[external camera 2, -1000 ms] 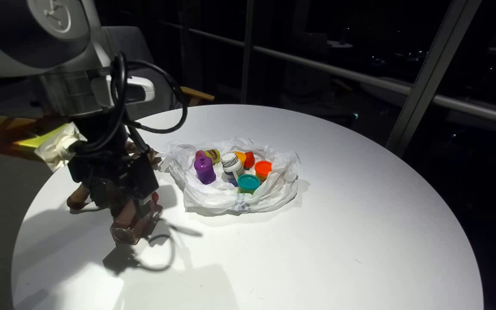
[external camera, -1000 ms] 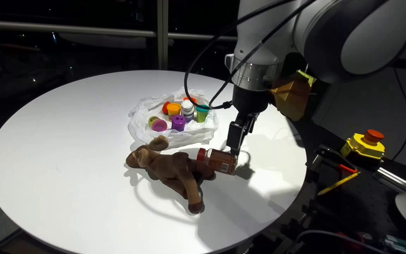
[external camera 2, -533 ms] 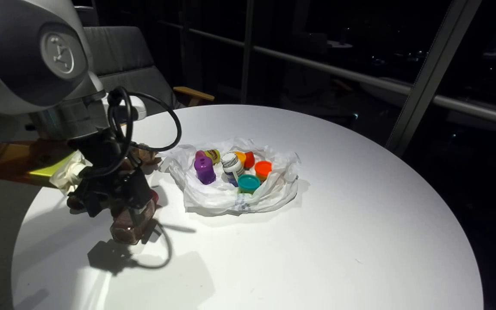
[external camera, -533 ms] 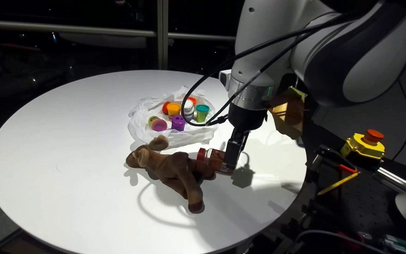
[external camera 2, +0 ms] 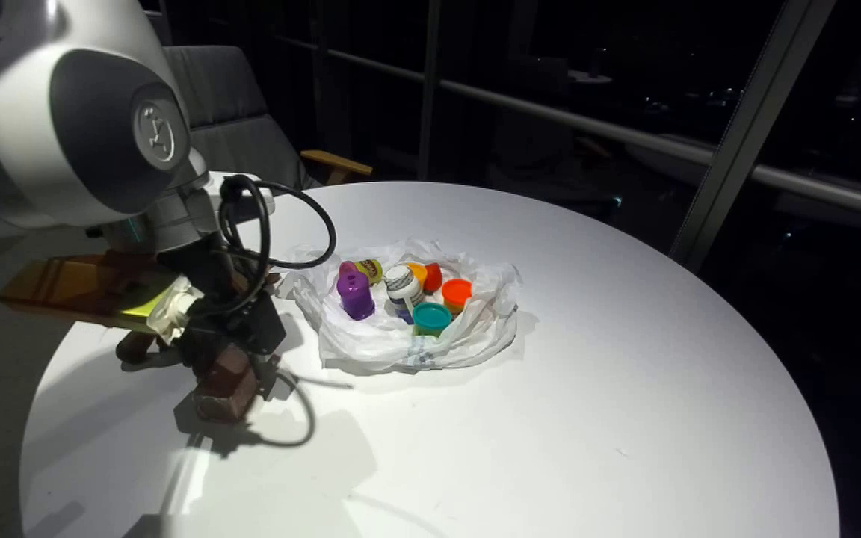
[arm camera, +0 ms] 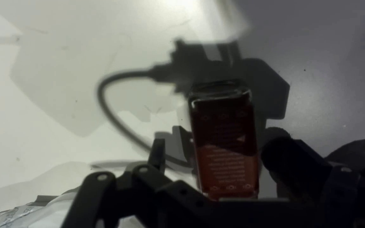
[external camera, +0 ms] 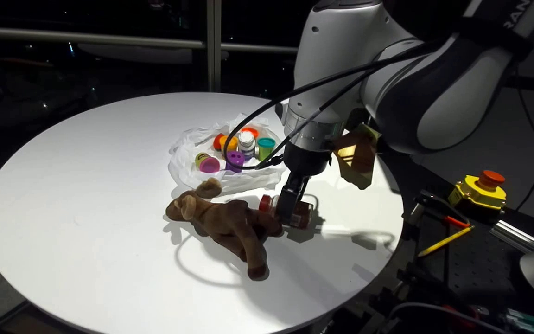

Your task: Put all the contents in the white plastic bag

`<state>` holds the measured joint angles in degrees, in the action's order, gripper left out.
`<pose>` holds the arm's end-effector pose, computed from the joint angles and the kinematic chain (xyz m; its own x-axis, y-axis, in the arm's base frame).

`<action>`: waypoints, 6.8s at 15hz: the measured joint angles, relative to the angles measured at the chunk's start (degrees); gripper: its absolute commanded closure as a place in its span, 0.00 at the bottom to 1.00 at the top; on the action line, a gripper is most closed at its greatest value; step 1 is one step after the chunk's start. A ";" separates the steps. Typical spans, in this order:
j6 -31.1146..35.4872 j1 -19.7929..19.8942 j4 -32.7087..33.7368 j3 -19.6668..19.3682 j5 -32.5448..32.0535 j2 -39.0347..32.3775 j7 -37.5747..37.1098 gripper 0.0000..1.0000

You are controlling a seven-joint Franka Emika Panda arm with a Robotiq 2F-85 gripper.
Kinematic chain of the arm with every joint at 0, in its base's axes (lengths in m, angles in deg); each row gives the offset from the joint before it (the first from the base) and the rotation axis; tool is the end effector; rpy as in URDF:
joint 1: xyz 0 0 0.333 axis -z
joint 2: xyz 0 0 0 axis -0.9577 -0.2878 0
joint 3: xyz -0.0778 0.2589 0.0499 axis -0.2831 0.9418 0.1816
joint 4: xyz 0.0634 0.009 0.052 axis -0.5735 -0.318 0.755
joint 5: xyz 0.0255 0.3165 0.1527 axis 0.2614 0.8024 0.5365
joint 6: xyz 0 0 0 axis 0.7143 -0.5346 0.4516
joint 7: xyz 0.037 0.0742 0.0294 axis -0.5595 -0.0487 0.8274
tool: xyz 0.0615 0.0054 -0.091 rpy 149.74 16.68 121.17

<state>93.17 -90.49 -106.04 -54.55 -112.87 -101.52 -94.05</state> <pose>0.4042 0.1197 0.1322 0.9669 0.2508 0.0461 0.2434 -0.9615 0.1276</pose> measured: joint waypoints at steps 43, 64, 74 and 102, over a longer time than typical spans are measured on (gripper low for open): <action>31.14 -15.54 23.61 -18.13 46.37 -22.83 6.99 0.74; -4.03 -21.76 21.04 -28.87 47.22 -4.83 15.13 0.00; -30.80 -11.72 20.25 -1.07 35.29 6.49 -4.83 0.00; -10.42 -1.00 14.21 6.92 29.28 -3.64 1.80 0.87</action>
<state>82.75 -91.50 -91.83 -47.63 -83.59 -105.16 -92.25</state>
